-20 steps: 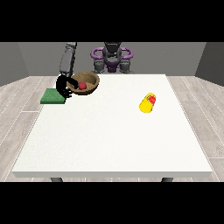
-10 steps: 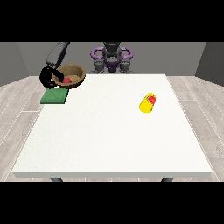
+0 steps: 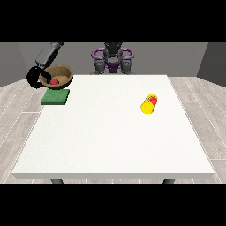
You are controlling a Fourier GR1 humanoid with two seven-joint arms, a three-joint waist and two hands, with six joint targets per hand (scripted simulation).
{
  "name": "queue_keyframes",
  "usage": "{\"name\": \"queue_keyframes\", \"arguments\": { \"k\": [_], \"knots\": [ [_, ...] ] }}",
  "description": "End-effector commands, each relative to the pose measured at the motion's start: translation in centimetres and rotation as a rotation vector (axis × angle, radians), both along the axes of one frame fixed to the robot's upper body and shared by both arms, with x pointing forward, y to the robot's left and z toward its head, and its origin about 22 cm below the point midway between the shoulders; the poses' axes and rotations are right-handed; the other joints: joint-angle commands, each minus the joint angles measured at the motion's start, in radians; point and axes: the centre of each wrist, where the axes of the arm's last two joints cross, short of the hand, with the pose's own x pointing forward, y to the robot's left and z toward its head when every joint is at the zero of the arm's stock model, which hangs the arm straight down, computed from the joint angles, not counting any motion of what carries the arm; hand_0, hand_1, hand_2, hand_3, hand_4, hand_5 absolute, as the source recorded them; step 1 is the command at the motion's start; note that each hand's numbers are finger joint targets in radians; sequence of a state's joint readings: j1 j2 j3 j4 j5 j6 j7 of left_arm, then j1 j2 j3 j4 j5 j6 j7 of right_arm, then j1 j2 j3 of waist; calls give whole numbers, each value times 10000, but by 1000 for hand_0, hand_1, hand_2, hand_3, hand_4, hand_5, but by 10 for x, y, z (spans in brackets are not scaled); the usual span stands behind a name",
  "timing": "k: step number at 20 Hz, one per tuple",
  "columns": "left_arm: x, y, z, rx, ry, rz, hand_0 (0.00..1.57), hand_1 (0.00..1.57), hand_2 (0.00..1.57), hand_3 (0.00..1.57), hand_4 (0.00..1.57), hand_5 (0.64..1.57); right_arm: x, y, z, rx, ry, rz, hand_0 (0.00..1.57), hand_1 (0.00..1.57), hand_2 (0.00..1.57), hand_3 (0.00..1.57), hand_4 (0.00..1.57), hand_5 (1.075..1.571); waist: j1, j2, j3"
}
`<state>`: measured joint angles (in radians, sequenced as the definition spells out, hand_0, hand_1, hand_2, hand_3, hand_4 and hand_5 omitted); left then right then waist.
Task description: Pick the cup and pour the ball into the bowl, then pick the bowl and place it on the pad
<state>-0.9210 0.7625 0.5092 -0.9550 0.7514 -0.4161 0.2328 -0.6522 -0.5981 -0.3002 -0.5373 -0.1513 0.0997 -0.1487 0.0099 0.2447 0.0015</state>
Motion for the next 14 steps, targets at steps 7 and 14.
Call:
{"name": "queue_keyframes", "arguments": {
  "k": [7,14],
  "knots": [
    [-13,-45,43,342,-1404,-942,0,0,0,0,0,1571,-27,-47,-2,188,-1072,-682,1571,1571,1571,660,1180,1563,807,1261,13],
    [-50,-49,83,540,-2364,-698,0,0,0,0,0,1567,-59,-92,11,258,-1121,-2462,1571,1571,1571,1141,0,1554,954,2147,30]
  ]
}}
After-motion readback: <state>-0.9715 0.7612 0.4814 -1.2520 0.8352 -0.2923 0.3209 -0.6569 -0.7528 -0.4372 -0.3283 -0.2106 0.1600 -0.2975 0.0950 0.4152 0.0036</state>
